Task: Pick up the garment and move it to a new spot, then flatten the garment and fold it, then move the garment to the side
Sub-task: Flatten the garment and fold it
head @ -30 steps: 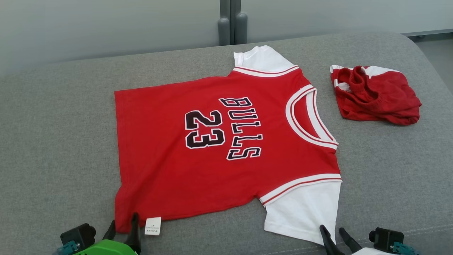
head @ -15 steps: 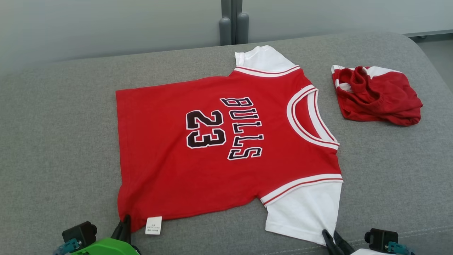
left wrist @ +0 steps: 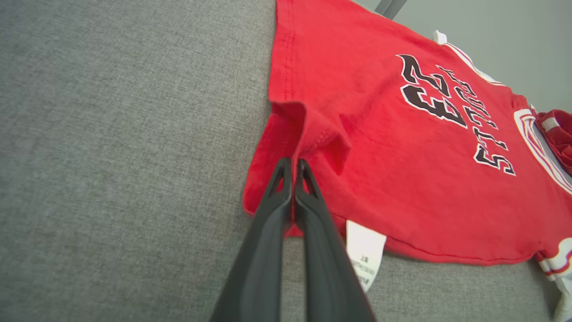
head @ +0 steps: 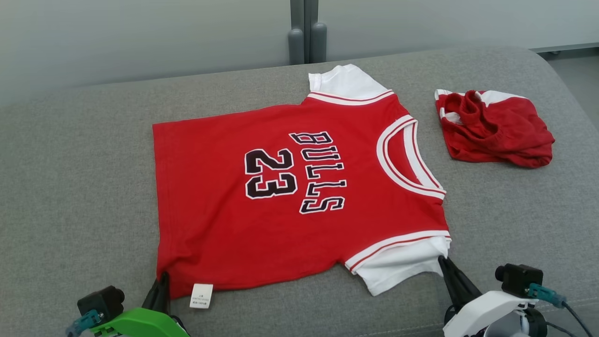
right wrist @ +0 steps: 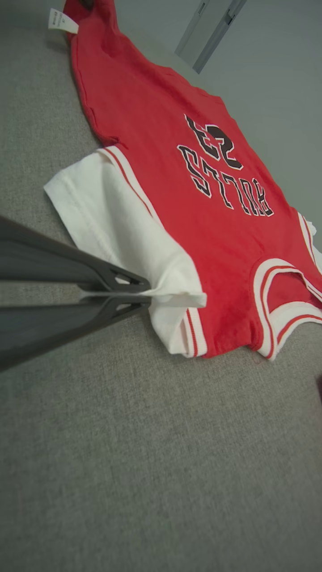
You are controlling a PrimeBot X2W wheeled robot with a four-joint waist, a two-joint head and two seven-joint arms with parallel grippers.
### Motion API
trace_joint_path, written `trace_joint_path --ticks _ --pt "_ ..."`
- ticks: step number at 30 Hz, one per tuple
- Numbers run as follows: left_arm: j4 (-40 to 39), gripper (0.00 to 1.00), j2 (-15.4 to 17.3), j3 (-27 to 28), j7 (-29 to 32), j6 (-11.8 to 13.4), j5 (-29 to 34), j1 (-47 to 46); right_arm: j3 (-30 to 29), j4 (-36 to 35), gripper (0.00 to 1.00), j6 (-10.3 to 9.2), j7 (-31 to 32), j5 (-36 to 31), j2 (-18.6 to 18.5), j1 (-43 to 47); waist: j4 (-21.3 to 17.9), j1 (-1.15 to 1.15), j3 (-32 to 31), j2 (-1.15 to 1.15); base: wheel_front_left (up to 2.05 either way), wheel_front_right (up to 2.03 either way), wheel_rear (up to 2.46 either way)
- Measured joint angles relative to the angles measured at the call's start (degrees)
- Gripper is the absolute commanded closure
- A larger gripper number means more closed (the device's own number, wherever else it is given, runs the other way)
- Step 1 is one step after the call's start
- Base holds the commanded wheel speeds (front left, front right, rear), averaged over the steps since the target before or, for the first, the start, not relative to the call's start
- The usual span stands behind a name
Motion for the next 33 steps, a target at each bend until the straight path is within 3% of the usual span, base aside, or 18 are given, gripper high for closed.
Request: trace_joint_path --ticks 17,24,33 --pt "-2.74 1.00 0.01 -1.64 -2.29 -1.54 1.69 -2.24 -1.85 -3.61 1.00 0.10 0.48 -1.04 -5.39 -3.50 0.11 0.00 -1.85 0.00 0.00 0.00 0.00" --pt "-2.85 1.00 0.22 -2.44 -1.23 -1.53 2.98 -4.59 -1.80 -3.21 1.00 0.16 3.92 -2.20 -7.32 -8.39 0.42 0.00 -1.76 0.00 0.00 0.00 0.00" --pt "-0.64 1.00 0.88 -2.75 2.37 -0.65 4.52 -14.08 -1.20 -0.07 1.00 0.16 10.54 -2.75 -8.88 -19.54 0.85 0.00 1.51 0.00 0.00 0.00 0.00"
